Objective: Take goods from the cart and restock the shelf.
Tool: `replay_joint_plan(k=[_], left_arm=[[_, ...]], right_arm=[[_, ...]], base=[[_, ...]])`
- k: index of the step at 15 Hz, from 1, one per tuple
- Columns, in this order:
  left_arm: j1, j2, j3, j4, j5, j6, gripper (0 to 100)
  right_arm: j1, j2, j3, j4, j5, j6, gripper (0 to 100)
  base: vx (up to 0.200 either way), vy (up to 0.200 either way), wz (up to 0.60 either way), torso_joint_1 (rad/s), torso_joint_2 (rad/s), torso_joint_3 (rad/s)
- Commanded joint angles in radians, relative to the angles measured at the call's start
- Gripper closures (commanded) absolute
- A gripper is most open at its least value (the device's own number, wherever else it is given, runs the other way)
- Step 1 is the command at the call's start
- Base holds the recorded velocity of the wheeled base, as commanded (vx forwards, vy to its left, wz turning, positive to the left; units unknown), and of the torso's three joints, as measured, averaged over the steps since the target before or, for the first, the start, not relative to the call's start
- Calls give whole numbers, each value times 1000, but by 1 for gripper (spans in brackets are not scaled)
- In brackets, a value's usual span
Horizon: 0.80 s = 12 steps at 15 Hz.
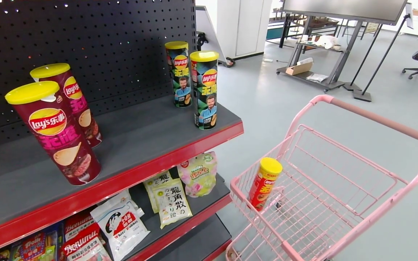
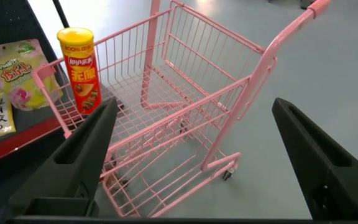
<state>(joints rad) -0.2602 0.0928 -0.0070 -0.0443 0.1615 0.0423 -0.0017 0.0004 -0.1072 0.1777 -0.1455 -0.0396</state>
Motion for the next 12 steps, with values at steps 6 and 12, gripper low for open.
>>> replay_joint_plan(k=[6,12], left_arm=[[-1,1,4,11,104,-98,0],[-1,2,-31,73,99,-73,0]], right_arm=[[5,43,-38,-17,18,-36,0],[241,1221,-312,-603,69,145,0]], base=[[0,0,0,-94,253,157],[0,0,0,0,0,0]])
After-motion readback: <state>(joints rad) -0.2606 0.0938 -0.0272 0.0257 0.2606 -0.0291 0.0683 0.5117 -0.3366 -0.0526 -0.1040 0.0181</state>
